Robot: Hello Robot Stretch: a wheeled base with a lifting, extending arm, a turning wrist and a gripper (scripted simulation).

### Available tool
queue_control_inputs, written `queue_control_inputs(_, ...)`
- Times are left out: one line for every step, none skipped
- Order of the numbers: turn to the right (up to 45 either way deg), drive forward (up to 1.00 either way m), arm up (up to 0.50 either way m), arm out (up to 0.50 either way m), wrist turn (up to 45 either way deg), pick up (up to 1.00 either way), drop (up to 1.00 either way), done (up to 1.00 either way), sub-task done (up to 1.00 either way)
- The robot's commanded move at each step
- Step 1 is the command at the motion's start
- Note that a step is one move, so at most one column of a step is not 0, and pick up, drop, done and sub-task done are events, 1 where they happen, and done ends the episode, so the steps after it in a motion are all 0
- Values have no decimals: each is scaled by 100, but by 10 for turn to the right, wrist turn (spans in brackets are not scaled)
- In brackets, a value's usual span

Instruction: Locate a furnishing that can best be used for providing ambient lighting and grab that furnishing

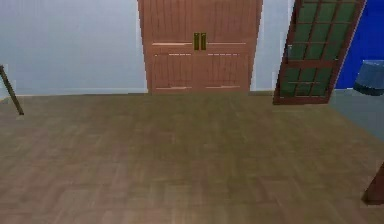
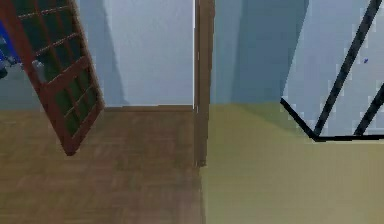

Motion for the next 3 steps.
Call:
queue_control_inputs(-450, 0, 0, 0, 0, 0, 0, 0, 0)
queue_control_inputs(0, 45, 0, 0, 0, 0, 0, 0, 0)
queue_control_inputs(-30, 0, 0, 0, 0, 0, 0, 0, 0)
